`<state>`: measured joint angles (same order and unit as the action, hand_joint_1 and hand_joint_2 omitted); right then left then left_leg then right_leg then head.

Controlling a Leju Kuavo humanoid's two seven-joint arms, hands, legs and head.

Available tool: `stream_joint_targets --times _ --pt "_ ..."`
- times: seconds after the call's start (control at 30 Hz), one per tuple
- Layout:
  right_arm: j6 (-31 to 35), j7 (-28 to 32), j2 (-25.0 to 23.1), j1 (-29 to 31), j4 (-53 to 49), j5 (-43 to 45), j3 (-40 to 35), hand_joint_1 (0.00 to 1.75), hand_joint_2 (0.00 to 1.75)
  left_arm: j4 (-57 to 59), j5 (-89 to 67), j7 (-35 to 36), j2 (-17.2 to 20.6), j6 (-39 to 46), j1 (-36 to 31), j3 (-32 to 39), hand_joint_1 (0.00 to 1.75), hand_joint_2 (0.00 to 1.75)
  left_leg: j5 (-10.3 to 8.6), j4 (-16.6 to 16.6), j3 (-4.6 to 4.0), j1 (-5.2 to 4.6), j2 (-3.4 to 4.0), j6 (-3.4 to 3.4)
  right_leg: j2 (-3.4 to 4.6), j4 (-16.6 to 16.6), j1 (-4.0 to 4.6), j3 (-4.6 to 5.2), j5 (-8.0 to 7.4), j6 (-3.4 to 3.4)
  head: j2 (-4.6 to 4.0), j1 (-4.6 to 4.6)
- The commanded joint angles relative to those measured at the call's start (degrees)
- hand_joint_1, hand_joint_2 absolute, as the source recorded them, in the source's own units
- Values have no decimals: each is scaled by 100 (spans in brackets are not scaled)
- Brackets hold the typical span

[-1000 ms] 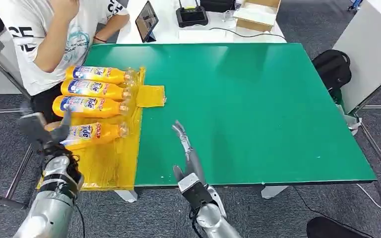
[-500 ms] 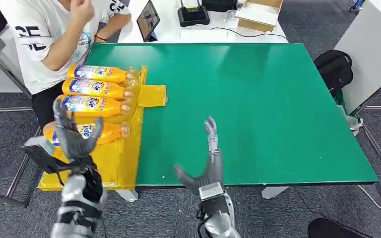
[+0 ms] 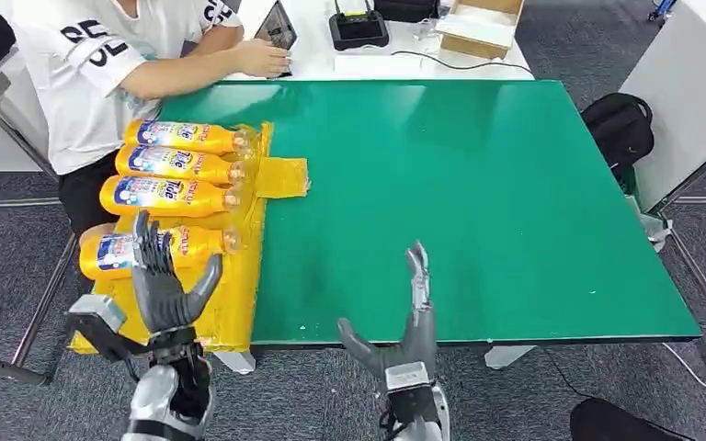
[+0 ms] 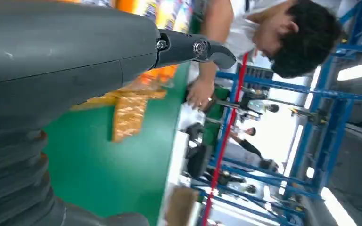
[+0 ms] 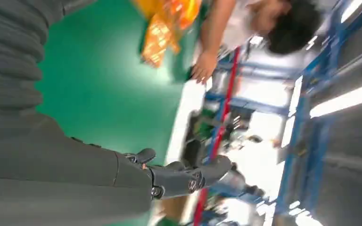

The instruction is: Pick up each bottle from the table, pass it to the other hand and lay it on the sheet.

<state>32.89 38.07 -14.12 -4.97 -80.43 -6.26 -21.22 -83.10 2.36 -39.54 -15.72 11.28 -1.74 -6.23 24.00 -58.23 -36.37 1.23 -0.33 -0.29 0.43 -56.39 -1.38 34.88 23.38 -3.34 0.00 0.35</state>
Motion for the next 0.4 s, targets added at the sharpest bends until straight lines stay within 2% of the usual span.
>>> stream_joint_targets --times 0.03,0.2,0.23,0.37,0.4 --pt "121 193 157 -452 207 337 536 0 175 -563 -168 52 212 -28 902 -571 0 175 19 7 28 1 -2 5 -8 11 4 -31 20 0 0 2" --pt "125 193 129 -450 249 345 544 0 175 -573 -168 87 222 -17 907 -549 0 175 29 9 43 1 2 5 -4 13 6 -45 28 12 0 4" --pt "125 193 129 -450 249 345 544 0 175 -573 -168 87 222 -17 907 -549 0 175 21 7 24 2 0 3 -5 11 5 -27 21 7 0 2" --pt "125 193 129 -450 249 345 544 0 175 -573 -168 87 222 -17 907 -549 0 175 31 10 54 3 2 8 -6 15 8 -55 29 16 0 4" --pt "155 193 113 -428 302 319 534 0 175 -542 -157 135 223 -22 865 -528 0 175 21 9 31 0 -2 5 -7 11 3 -32 22 7 0 4"
